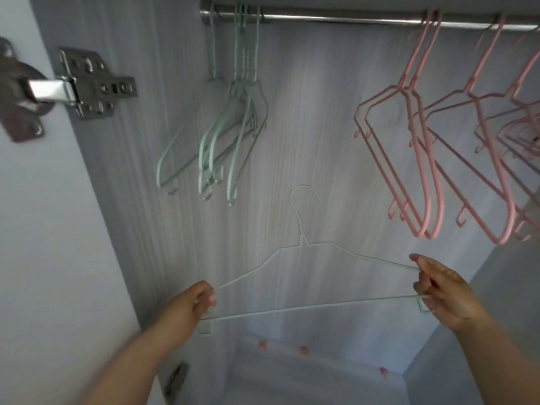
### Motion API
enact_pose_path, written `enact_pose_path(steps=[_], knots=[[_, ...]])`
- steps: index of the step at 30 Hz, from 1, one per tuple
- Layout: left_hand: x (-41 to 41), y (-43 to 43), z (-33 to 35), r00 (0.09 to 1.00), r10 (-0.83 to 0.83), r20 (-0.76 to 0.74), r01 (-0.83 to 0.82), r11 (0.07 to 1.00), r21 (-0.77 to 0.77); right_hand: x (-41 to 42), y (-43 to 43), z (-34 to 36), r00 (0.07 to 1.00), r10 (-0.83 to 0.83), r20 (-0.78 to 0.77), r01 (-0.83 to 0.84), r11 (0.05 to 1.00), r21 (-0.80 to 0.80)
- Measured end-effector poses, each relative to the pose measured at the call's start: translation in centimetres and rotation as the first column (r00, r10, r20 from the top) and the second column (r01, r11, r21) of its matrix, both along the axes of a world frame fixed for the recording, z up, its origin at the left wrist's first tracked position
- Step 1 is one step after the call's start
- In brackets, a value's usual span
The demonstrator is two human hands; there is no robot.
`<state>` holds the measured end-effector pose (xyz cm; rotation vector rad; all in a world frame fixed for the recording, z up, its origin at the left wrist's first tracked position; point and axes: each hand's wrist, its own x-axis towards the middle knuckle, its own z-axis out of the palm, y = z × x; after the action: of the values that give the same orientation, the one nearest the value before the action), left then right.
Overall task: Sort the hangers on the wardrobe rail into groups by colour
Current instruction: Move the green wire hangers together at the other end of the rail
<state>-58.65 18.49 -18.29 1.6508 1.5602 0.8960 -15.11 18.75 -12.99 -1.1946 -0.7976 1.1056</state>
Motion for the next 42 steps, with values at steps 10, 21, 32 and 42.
enact_pose_path(steps=[10,21,32,42], knots=[[2.4,-5.3,3.4,0.962,0.208,0.177,-0.233,0.963,0.137,-16.2,-0.3,-2.0,0.558,0.007,0.83,-0.003,1.0,-0.006],[8.7,-8.8,6.4,0.982,-0.141,0.126,0.094,0.941,0.324,-25.2,-2.1,6.1,0.859,0.256,0.444,-0.329,0.94,0.093],[8.7,-7.1,12.7,0.733,-0.491,0.471,0.245,0.836,0.49,-23.9,-1.1,14.0,0.911,0.048,0.41,-0.217,0.9,0.378],[9.6,-4.9,17.9,0.797,-0.501,0.338,0.195,0.742,0.641,-23.5,-0.9,18.6,0.909,-0.088,0.406,-0.143,0.851,0.506]])
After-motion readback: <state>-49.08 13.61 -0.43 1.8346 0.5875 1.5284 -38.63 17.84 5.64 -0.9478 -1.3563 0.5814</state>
